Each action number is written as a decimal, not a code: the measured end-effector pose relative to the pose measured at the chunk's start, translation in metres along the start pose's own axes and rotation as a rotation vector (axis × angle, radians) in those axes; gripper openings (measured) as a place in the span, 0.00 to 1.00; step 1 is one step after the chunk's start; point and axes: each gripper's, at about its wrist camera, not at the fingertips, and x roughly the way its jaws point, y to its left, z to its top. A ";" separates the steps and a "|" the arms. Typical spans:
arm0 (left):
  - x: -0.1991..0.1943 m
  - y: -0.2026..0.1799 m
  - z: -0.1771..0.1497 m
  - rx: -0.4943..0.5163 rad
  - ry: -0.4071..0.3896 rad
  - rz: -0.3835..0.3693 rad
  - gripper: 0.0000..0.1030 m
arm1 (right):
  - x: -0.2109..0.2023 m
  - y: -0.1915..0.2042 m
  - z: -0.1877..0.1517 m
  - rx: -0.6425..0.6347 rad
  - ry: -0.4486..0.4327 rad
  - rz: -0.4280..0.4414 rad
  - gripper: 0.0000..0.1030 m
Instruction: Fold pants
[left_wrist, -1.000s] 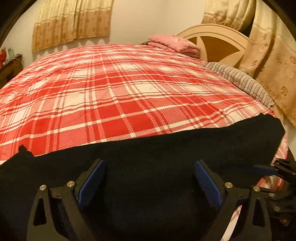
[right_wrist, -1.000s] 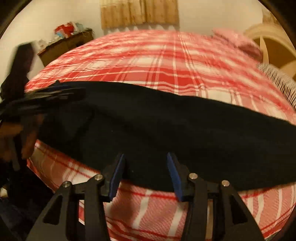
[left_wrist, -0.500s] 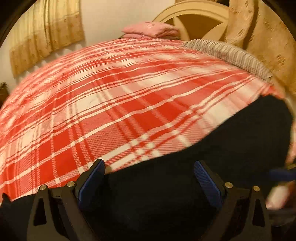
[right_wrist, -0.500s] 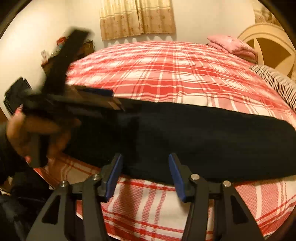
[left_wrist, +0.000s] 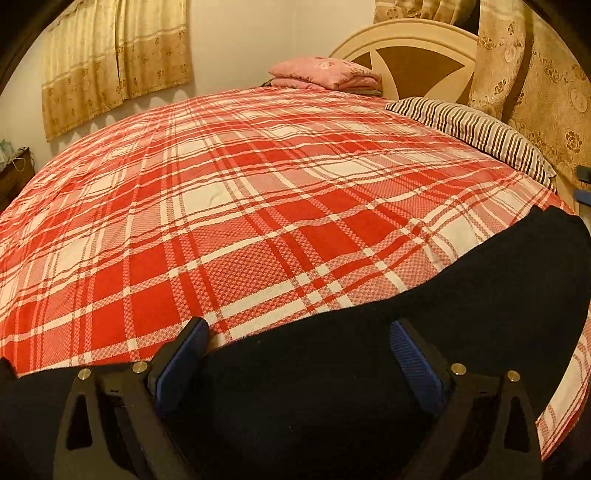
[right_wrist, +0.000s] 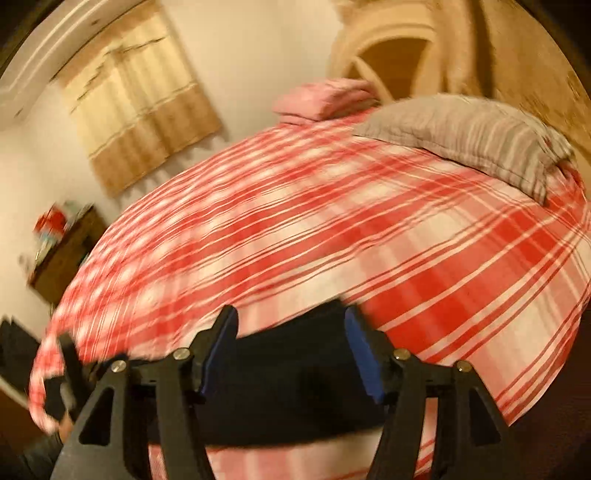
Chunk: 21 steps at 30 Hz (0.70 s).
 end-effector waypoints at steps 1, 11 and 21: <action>0.001 0.000 0.000 -0.001 -0.003 0.001 0.96 | 0.004 -0.006 0.006 0.028 0.016 0.005 0.59; 0.003 -0.003 -0.003 0.013 -0.041 0.010 0.98 | 0.060 -0.050 -0.003 0.183 0.270 0.182 0.28; -0.001 0.005 -0.008 -0.040 -0.082 0.044 0.98 | 0.033 -0.025 0.007 0.102 0.103 0.237 0.15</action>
